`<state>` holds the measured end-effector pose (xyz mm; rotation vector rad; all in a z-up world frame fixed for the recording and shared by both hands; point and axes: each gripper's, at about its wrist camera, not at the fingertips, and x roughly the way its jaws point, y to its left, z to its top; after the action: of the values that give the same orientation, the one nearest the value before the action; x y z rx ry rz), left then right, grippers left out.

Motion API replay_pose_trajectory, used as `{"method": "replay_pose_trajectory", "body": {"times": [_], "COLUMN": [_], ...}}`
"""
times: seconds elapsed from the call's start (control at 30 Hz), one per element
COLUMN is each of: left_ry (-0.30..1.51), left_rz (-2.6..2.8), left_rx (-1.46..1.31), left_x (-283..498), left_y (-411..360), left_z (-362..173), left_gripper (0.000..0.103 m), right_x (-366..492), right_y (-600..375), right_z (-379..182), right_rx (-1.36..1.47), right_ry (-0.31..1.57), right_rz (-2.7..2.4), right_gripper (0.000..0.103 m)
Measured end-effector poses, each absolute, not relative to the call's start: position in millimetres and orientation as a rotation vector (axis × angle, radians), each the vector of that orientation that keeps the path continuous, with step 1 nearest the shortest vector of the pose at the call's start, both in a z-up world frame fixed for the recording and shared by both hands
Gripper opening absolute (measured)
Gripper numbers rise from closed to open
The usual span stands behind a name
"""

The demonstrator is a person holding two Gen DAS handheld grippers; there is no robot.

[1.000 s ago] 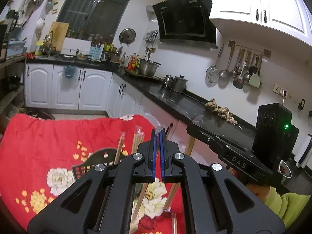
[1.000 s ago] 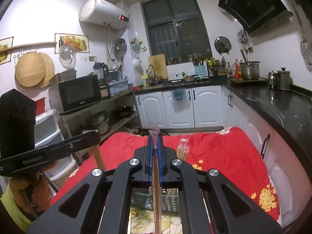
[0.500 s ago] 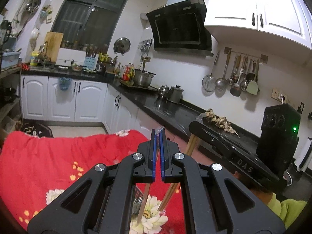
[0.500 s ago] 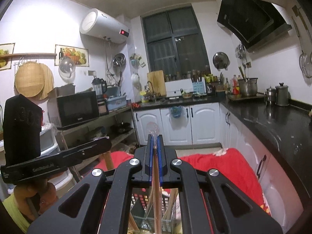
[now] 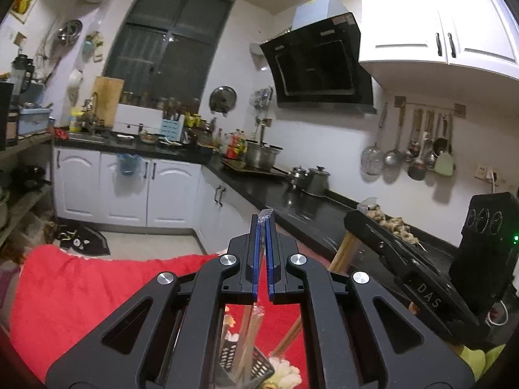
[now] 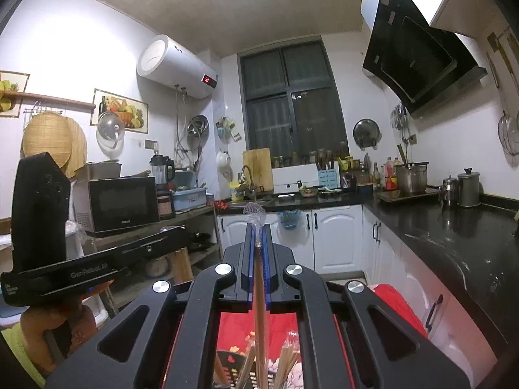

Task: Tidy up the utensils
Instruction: 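Lift the held chopsticks with both tools and carry them above the caddy, then open the left tool over the caddy while the right tool opens, releasing chopsticks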

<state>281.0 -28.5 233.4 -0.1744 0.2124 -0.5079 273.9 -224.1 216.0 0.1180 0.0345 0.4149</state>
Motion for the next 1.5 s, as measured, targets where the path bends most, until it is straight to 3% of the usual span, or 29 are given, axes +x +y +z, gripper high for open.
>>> {"method": "replay_pose_trajectory", "body": {"times": [0.83, 0.9, 0.93, 0.97, 1.0, 1.2, 1.5], "left_ry": [0.307, 0.317, 0.320, 0.326, 0.330, 0.337, 0.350], "left_rz": [-0.444, -0.443, -0.441, -0.438, -0.433, -0.403, -0.399], "left_rx": [-0.196, -0.199, -0.200, -0.203, -0.207, -0.198, -0.203], "left_x": [302.3, 301.3, 300.8, 299.1, 297.7, 285.0, 262.0], "left_y": [-13.2, -11.6, -11.4, -10.5, -8.6, 5.7, 24.5], "left_z": [151.6, 148.8, 148.2, 147.5, 146.8, 145.9, 140.4], "left_gripper": [0.001, 0.002, 0.003, 0.009, 0.021, 0.063, 0.091], "right_x": [303.4, 304.1, 304.5, 304.4, 303.4, 293.5, 278.3], "right_y": [-213.0, -211.8, -211.6, -211.5, -212.0, -212.2, -214.8], "right_z": [151.1, 146.8, 145.3, 143.8, 142.2, 137.0, 124.9], "right_rx": [0.158, 0.160, 0.160, 0.161, 0.162, 0.137, 0.120], "right_ry": [0.155, 0.173, 0.181, 0.189, 0.192, 0.201, 0.255], "right_rz": [0.381, 0.379, 0.378, 0.378, 0.382, 0.385, 0.368], "right_gripper": [0.005, 0.008, 0.016, 0.023, 0.024, 0.031, 0.039]}}
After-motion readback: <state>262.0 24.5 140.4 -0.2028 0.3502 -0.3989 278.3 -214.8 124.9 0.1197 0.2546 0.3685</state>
